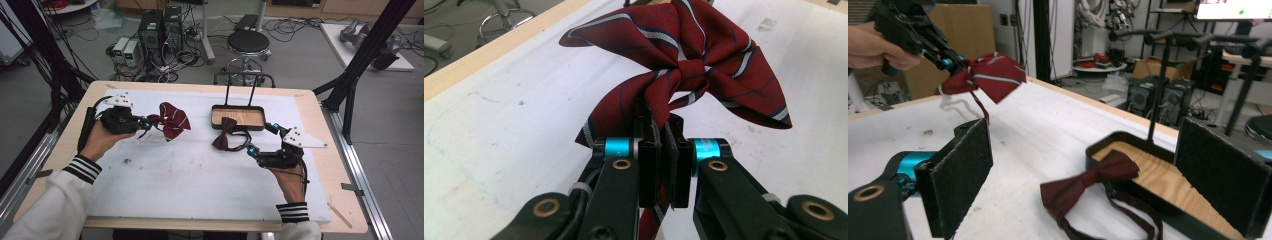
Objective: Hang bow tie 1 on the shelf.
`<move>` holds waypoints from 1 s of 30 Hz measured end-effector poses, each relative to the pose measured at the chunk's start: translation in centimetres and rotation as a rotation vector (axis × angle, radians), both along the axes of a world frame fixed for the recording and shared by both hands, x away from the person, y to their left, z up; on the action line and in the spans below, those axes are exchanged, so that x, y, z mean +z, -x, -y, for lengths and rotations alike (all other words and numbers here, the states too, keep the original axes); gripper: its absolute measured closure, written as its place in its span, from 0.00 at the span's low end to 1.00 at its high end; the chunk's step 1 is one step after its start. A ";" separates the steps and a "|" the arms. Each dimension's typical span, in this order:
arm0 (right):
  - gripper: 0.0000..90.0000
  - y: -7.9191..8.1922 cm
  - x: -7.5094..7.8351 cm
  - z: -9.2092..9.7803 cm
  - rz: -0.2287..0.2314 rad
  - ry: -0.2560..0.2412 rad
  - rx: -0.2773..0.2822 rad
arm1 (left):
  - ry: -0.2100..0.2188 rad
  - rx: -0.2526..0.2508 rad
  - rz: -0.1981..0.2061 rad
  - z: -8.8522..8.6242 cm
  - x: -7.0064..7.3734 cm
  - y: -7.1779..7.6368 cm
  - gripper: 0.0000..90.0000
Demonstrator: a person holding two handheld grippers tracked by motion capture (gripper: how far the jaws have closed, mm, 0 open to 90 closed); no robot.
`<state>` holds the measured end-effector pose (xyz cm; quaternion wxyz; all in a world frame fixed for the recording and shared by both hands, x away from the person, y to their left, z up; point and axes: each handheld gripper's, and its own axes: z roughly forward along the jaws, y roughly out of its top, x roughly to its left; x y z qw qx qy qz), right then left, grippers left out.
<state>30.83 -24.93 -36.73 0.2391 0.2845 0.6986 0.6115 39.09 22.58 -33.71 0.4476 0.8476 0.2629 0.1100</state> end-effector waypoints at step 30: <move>0.09 -4.1 3.3 -4.7 -0.037 0.073 0.245 | 0.086 -0.061 -0.001 4.5 0.7 0.9 0.95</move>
